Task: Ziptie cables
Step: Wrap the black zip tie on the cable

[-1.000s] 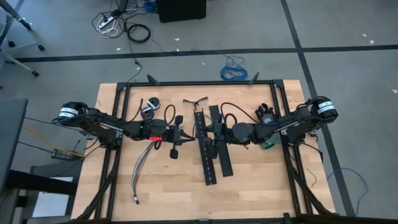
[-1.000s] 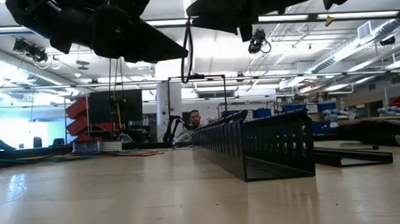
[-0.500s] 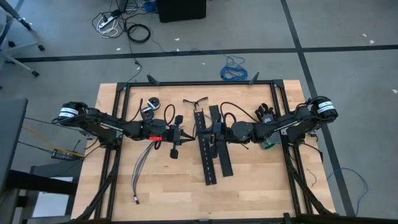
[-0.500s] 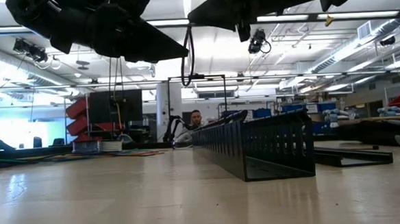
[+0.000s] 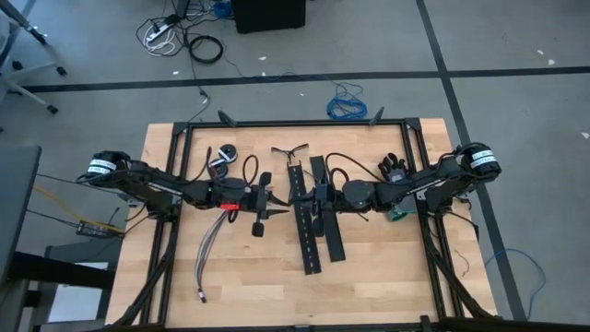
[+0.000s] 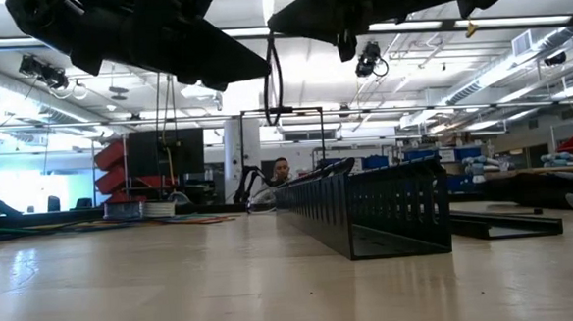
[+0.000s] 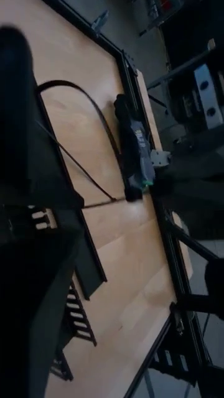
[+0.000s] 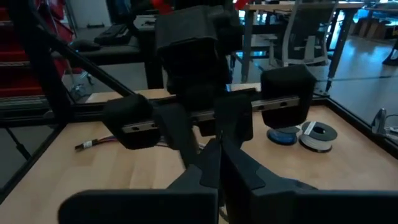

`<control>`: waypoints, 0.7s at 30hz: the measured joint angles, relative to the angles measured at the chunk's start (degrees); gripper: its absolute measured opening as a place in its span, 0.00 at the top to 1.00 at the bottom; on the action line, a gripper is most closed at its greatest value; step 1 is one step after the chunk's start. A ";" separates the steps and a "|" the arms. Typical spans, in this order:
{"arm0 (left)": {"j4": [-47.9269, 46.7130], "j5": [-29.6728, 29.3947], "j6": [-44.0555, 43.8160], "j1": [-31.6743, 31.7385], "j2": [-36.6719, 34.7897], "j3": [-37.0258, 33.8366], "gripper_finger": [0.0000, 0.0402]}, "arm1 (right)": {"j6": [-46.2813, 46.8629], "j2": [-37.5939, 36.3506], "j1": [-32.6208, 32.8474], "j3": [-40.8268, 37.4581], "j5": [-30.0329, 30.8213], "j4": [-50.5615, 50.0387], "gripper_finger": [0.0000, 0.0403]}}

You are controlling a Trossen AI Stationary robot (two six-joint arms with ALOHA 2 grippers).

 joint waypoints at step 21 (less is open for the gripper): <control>3.17 -4.80 -1.46 -1.20 0.00 0.00 0.53 | 4.42 0.00 -1.44 0.02 -3.07 -5.04 1.00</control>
